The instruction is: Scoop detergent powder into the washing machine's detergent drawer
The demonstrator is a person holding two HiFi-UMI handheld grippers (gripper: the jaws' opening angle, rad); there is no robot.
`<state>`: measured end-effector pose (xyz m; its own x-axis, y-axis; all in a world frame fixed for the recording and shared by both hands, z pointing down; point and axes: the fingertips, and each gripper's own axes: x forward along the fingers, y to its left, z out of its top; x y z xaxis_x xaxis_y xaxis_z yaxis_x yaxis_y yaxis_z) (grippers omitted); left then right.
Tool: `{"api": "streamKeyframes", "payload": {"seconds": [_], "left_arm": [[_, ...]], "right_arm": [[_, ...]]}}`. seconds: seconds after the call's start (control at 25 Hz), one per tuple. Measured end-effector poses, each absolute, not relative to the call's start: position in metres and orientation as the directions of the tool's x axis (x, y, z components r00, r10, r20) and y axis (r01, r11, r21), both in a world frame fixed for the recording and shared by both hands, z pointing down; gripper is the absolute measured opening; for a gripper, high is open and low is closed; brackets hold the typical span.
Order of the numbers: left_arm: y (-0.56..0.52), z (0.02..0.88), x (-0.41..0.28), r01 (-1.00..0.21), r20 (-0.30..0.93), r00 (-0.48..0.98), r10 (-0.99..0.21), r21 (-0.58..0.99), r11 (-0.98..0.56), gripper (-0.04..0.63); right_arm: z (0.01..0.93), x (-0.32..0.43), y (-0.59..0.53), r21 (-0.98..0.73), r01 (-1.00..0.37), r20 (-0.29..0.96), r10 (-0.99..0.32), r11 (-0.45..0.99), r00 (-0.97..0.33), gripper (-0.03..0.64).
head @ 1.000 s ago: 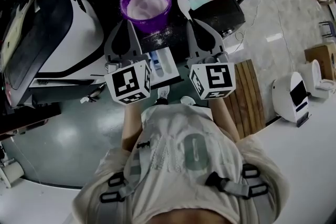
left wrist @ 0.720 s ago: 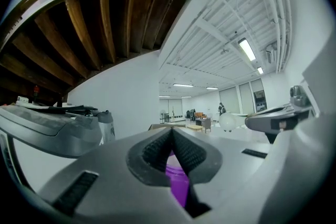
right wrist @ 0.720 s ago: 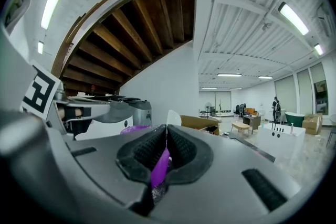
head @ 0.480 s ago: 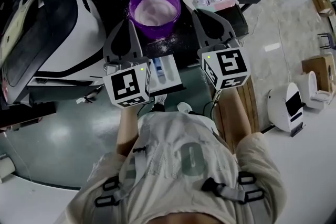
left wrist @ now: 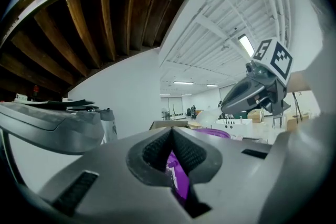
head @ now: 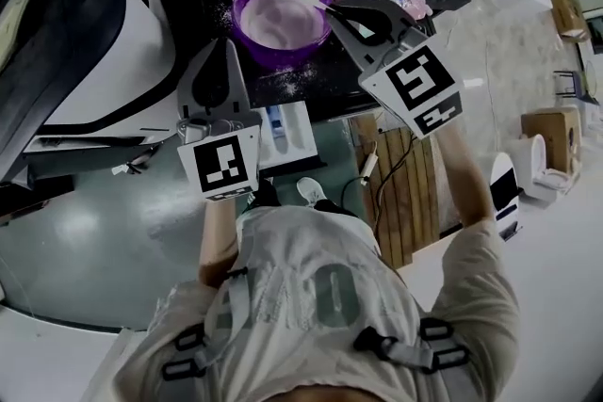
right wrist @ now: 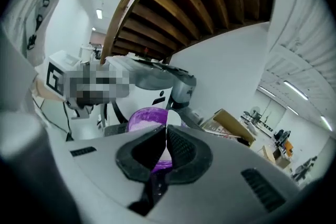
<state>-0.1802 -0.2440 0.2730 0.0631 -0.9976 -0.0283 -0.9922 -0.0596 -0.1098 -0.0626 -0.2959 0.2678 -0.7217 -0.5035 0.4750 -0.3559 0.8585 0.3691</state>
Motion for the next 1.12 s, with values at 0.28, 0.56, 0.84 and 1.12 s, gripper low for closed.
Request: {"api": "streamKeyframes", "payload": {"seconds": [0.28,0.56,0.84,1.12], "left_arm": [[-0.246,0.299,-0.186,-0.992,0.015,0.063,-0.998,-0.110,-0.065,0.021],[-0.248,0.316,-0.191,-0.989,0.030,0.073,-0.997,-0.123,-0.076,0.020],[-0.248,0.333,-0.200,-0.993,0.052,0.058,-0.997,-0.099,-0.063,0.020],[-0.245,0.344,-0.204,-0.995,0.063,0.057,-0.996,-0.079,-0.062,0.021]], "right_arm": [[0.303,-0.078,-0.294,0.382,-0.097,0.690,-0.353,0.919,-0.632,0.011],[0.334,-0.082,-0.289,0.343,0.082,0.826,-0.259,0.936,-0.500,0.011],[0.344,-0.083,-0.288,0.262,0.118,0.879,-0.186,0.958,-0.438,0.011],[0.346,-0.083,-0.285,0.153,0.169,0.936,-0.087,0.974,-0.342,0.011]]}}
